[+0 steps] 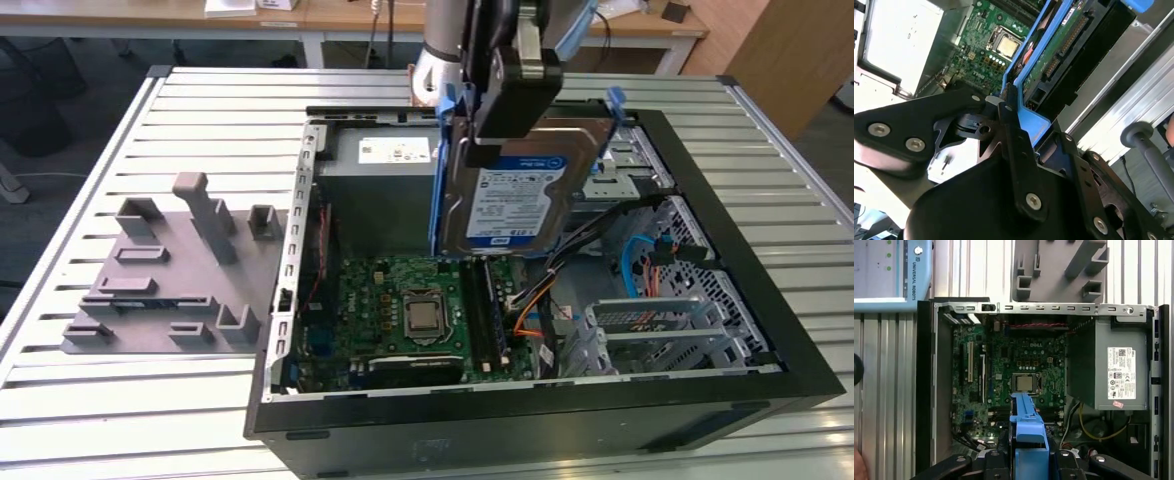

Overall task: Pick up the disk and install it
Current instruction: 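Insert the disk into the insertion slot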

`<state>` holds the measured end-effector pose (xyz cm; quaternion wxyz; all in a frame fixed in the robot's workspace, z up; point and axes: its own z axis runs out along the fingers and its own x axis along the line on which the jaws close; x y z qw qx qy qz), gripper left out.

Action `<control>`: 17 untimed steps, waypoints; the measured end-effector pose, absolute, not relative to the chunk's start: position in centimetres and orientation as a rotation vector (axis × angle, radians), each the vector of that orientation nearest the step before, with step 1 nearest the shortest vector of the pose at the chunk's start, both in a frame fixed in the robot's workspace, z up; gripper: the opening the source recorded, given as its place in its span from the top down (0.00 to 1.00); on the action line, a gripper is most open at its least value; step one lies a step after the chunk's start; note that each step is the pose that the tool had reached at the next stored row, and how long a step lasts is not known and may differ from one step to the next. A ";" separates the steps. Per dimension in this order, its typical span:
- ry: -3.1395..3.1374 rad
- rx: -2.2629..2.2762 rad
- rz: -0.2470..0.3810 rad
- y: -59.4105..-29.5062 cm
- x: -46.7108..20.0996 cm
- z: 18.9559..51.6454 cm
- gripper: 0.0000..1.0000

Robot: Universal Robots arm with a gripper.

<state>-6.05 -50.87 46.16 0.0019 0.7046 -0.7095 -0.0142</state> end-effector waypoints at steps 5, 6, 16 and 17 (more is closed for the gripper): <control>-2.225 2.209 -0.041 -51.3 -5.6 46.1 0.64; -2.225 2.209 -0.041 -51.5 -5.6 46.1 0.64; -2.223 2.208 -0.038 -54.0 -5.2 46.0 0.64; -2.223 2.208 -0.038 -54.1 -5.0 46.0 0.64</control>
